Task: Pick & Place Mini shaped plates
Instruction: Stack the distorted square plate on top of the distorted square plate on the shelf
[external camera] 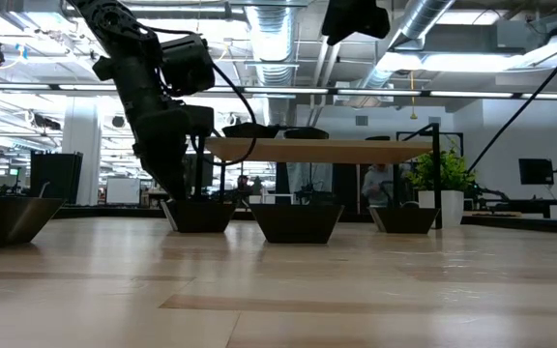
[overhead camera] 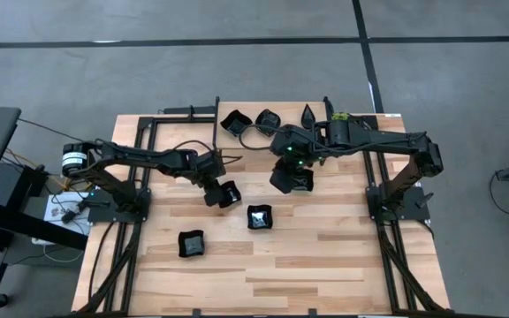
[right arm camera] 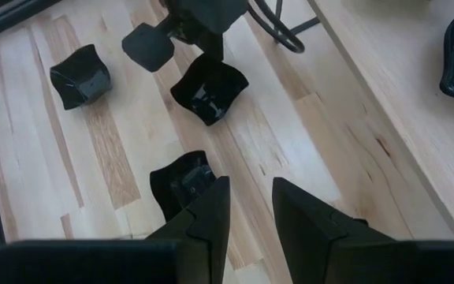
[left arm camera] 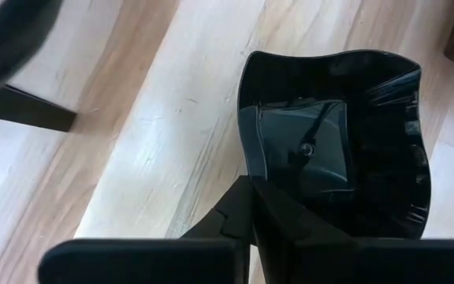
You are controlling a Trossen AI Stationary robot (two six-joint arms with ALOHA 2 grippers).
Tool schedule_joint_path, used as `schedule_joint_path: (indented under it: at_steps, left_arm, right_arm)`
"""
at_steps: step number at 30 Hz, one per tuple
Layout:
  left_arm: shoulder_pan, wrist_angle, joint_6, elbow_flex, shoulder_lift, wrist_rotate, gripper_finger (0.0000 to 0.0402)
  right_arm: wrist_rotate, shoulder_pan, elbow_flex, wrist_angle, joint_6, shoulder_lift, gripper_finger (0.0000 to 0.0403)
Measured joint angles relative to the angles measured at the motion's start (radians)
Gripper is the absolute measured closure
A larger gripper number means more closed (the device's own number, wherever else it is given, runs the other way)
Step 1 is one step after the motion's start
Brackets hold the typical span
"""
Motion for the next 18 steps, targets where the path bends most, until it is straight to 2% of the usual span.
schedule_joint_path:
  at_steps: [18]
  left_arm:
    - [-0.012,-0.007,0.000,0.000,-0.008,-0.034,0.0397]
  right_arm:
    - [0.000,0.000,0.000,0.020,0.000,0.000,0.0310]
